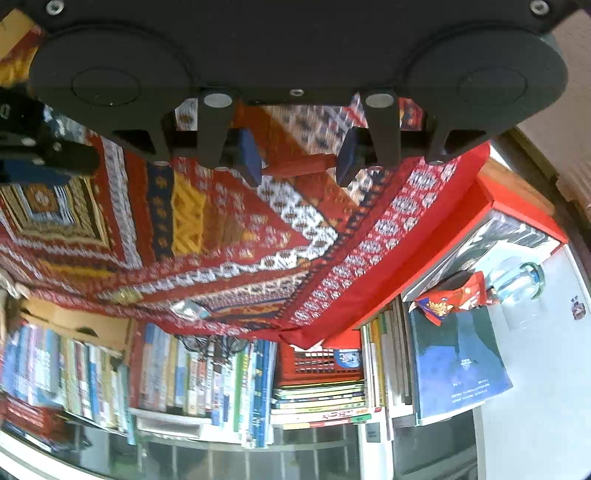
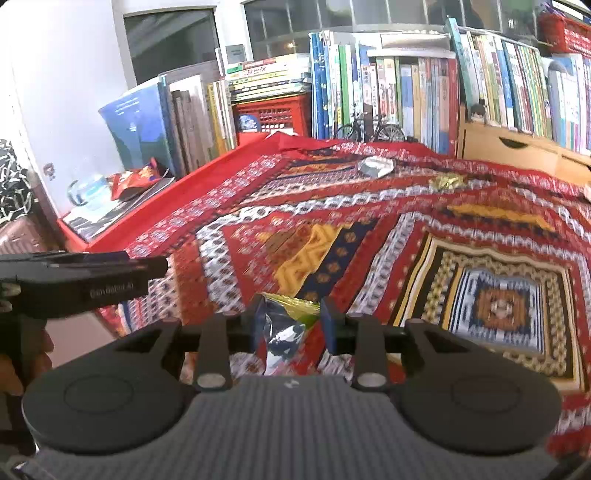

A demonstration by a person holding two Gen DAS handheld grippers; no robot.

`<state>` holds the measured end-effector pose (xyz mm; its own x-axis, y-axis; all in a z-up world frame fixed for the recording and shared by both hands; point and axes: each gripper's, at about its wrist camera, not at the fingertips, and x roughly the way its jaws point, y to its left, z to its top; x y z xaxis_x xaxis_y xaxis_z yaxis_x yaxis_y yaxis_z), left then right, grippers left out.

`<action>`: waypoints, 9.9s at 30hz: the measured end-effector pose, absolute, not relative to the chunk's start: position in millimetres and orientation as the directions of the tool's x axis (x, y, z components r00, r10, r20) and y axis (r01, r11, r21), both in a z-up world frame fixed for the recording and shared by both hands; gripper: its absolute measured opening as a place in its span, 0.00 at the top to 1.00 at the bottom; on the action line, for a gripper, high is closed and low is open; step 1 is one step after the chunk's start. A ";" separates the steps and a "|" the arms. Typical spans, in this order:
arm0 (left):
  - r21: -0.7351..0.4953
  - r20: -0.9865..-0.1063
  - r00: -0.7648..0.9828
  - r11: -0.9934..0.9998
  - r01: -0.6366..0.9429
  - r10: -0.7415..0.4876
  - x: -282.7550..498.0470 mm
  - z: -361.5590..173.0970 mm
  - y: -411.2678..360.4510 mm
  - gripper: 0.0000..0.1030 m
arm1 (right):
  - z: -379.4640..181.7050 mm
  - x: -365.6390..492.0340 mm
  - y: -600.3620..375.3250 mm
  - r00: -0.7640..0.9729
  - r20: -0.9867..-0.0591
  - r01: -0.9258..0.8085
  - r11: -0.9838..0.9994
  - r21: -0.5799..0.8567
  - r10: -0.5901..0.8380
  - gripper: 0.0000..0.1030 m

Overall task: Organize books
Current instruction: 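Carry the silver foil wrapper with the right gripper toward the bed edge, then open the right gripper over the bin to drop the silver foil, then move both tools back over the gold foil and paper packet, then grasp the gold foil wrapper with the right gripper while the left gripper grasps the white paper packet, then lift and carry the gold foil and paper packet toward the bed edge, then lower both tools over the bin and open both grippers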

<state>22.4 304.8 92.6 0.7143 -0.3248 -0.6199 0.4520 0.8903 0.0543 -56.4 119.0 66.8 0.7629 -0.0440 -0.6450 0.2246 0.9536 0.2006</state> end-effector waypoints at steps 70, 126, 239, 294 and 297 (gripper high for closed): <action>0.078 -0.743 0.636 0.918 0.390 -0.207 -57.2 44.0 402.1 0.16 | 39.5 -117.8 208.0 0.712 -0.701 0.119 0.978 0.174 0.038 0.18; -0.116 -0.603 0.650 0.857 0.502 -0.462 173.8 187.4 158.0 0.00 | 179.8 43.6 -58.6 0.766 -0.613 0.332 0.935 0.122 -0.192 0.00; -0.079 -0.732 0.509 0.799 0.597 -0.453 -7.6 104.7 325.4 0.36 | 84.5 -69.8 119.5 0.718 -0.695 0.143 0.985 0.095 -0.037 0.36; -0.090 -0.806 0.512 0.915 0.392 -0.298 -15.0 48.8 419.0 0.00 | 38.3 -90.4 217.6 0.629 -0.777 0.105 0.987 0.119 0.027 0.09; -0.098 -0.813 0.505 0.923 0.371 -0.289 -13.0 46.5 423.2 0.00 | 36.5 -87.3 222.7 0.626 -0.779 0.093 0.990 0.110 0.028 0.00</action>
